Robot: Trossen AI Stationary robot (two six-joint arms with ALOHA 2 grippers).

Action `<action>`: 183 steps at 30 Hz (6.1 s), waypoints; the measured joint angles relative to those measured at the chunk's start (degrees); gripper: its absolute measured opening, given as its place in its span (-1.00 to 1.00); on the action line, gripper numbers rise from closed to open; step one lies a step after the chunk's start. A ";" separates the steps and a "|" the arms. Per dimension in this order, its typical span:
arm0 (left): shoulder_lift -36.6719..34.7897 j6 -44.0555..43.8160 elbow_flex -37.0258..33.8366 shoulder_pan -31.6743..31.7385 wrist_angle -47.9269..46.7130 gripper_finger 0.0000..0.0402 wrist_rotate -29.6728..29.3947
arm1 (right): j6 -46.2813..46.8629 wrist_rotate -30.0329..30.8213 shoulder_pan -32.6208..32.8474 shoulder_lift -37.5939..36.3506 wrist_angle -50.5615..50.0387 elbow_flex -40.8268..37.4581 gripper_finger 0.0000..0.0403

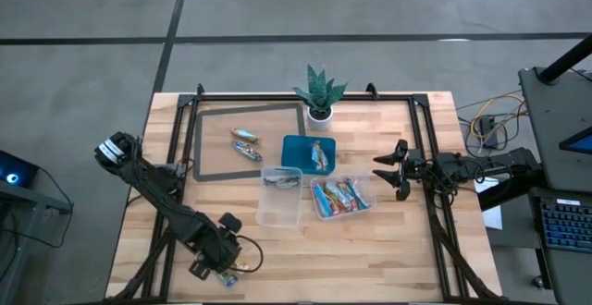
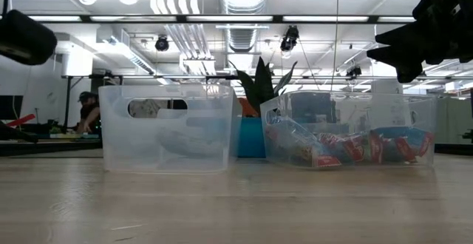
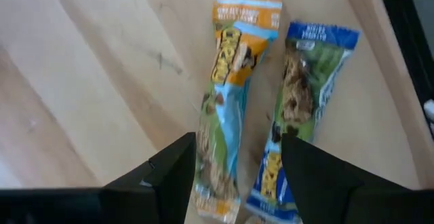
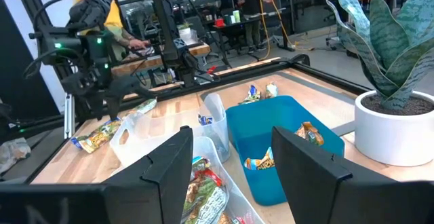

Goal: Pick and place Granola Bars by type
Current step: Put the yellow granola bar into the blue bin

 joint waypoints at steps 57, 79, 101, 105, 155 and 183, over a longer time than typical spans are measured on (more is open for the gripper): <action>-0.96 -15.23 8.95 0.86 -0.64 -0.94 -17.96 | -0.01 0.00 0.01 -0.02 0.02 0.00 -0.06; -0.88 -47.11 22.73 20.14 -2.90 -0.94 -32.01 | 0.00 0.00 0.02 -0.02 0.00 0.00 -0.06; 19.30 -59.08 41.44 42.26 -5.46 -0.97 -32.02 | 0.00 -0.01 0.02 0.00 0.02 0.00 -0.06; 22.04 -61.59 41.42 44.78 -5.35 -0.97 -29.31 | 0.00 0.00 0.00 0.00 0.02 0.00 -0.06; 33.77 -67.10 41.31 49.68 -1.75 -0.39 -26.17 | -0.01 0.00 0.01 0.26 0.00 0.02 -0.06; 29.34 -8.67 59.04 47.85 -9.91 -0.17 -17.01 | 0.00 0.01 0.00 0.29 -0.01 0.02 -0.06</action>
